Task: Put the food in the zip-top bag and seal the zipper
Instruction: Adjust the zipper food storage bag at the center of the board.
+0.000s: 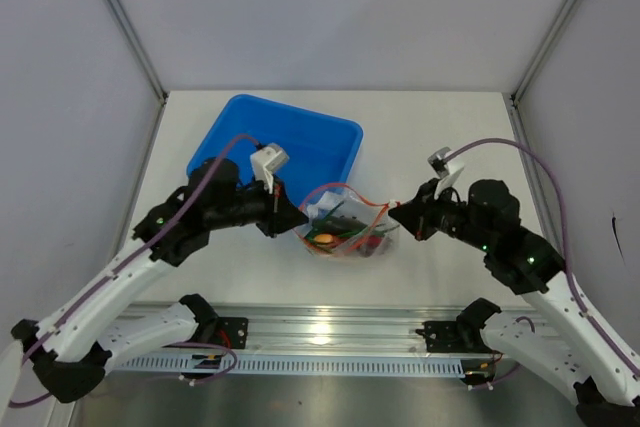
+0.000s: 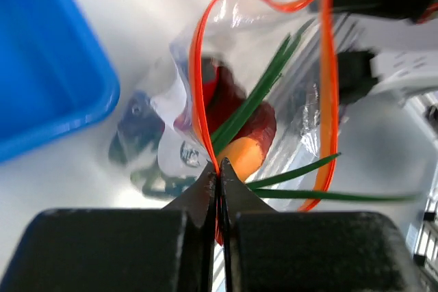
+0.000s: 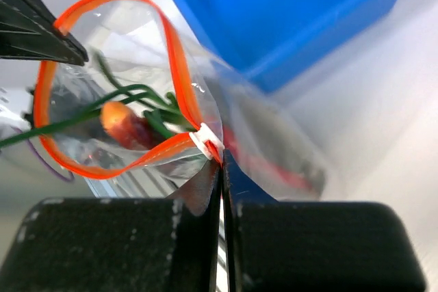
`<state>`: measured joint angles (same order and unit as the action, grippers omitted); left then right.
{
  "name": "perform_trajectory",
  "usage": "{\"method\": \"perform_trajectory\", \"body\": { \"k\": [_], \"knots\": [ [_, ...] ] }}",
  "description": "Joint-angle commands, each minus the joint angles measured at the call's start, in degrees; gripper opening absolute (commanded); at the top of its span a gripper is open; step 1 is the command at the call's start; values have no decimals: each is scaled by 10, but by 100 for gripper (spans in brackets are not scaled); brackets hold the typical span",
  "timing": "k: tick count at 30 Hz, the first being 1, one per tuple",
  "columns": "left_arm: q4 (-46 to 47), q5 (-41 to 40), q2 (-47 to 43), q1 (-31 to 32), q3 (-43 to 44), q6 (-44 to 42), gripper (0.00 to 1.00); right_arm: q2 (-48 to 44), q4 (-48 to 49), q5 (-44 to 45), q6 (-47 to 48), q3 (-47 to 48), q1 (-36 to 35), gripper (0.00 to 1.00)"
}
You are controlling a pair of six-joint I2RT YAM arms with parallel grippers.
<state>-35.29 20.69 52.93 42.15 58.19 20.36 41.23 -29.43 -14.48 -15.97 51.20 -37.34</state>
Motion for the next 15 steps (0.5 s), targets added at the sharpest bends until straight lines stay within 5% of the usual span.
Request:
{"method": "perform_trajectory", "body": {
  "k": [1, 10, 15],
  "knots": [
    [-9, 10, -44, 3, 56, -12, 1, -34, -23, 24, 5, 61, 3, 0],
    [21, -28, 3, 3, -75, -11, 1, -42, 38, 16, -20, -73, 5, 0],
    [10, -33, -11, 2, -52, -23, 1, -25, 21, 23, -10, -51, 6, 0]
  ]
}}
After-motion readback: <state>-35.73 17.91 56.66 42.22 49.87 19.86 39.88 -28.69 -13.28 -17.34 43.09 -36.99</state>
